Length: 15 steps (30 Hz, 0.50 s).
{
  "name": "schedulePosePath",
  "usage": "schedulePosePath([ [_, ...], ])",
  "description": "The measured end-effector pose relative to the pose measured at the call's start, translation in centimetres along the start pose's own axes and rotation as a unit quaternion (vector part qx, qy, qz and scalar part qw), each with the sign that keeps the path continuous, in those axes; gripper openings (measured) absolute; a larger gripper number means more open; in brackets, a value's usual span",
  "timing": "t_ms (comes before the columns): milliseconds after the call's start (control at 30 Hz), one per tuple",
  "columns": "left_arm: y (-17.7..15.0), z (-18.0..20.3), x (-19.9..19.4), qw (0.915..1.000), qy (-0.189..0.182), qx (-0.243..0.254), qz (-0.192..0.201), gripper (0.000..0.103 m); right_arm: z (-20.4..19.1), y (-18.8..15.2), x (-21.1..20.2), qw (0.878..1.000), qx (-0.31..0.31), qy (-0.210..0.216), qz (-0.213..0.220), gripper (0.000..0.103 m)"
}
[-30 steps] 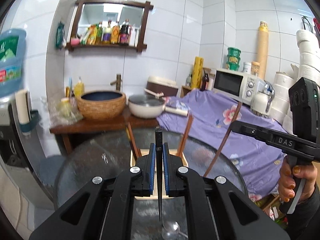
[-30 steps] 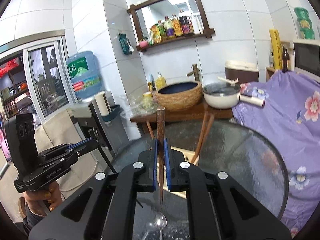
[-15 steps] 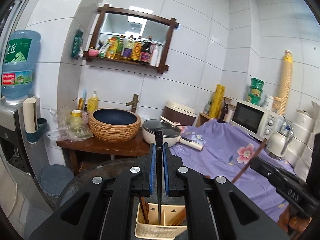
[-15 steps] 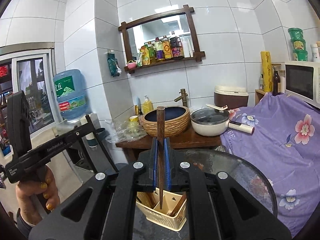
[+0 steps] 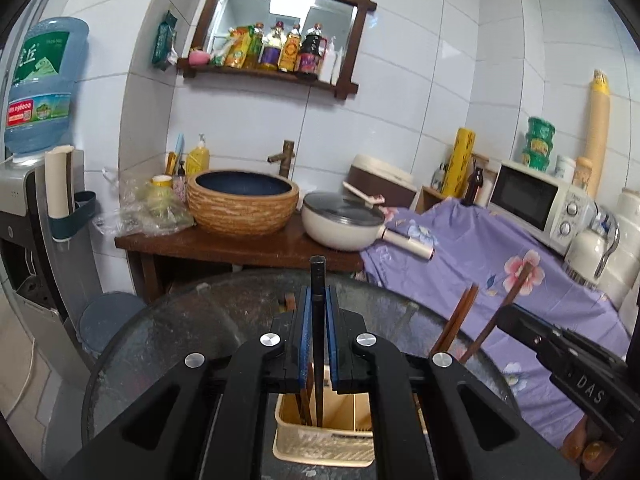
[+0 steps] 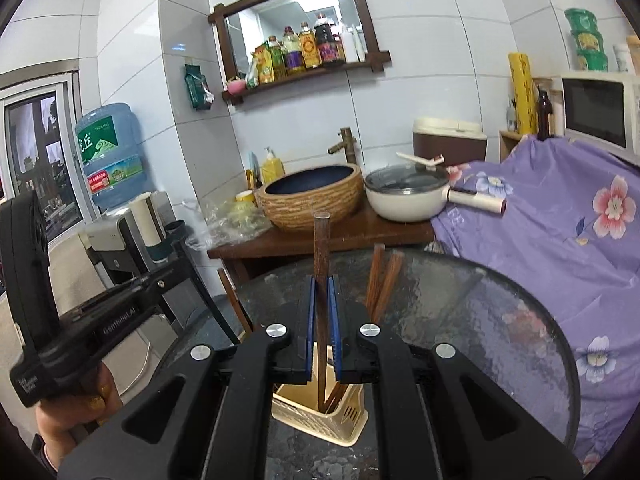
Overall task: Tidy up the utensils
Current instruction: 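Open both grippers to release the chopsticks into the holder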
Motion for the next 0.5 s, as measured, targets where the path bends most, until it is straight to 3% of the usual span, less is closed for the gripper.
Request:
schedulePosePath([
  [233, -3.1, -0.3, 1.5, 0.9995, -0.003, 0.001, -0.032, 0.007, 0.5, -2.1, 1.3, 1.0, 0.006, 0.0, -0.021, 0.007],
  [500, -4.4, 0.0, 1.9, 0.999, -0.003, 0.011, -0.044, 0.007, 0.5, -2.8, 1.6, 1.0, 0.005, -0.004, -0.022, 0.008],
])
Point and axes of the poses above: each gripper's, at about its wrist camera, not at the fingertips, and x roughly the way its jaws point, z to its right, y to its top, the point moved 4 cm from there along x, roughly the way its jaws point, and after that the axes turned 2 degrees about z, right-handed, at the moved point
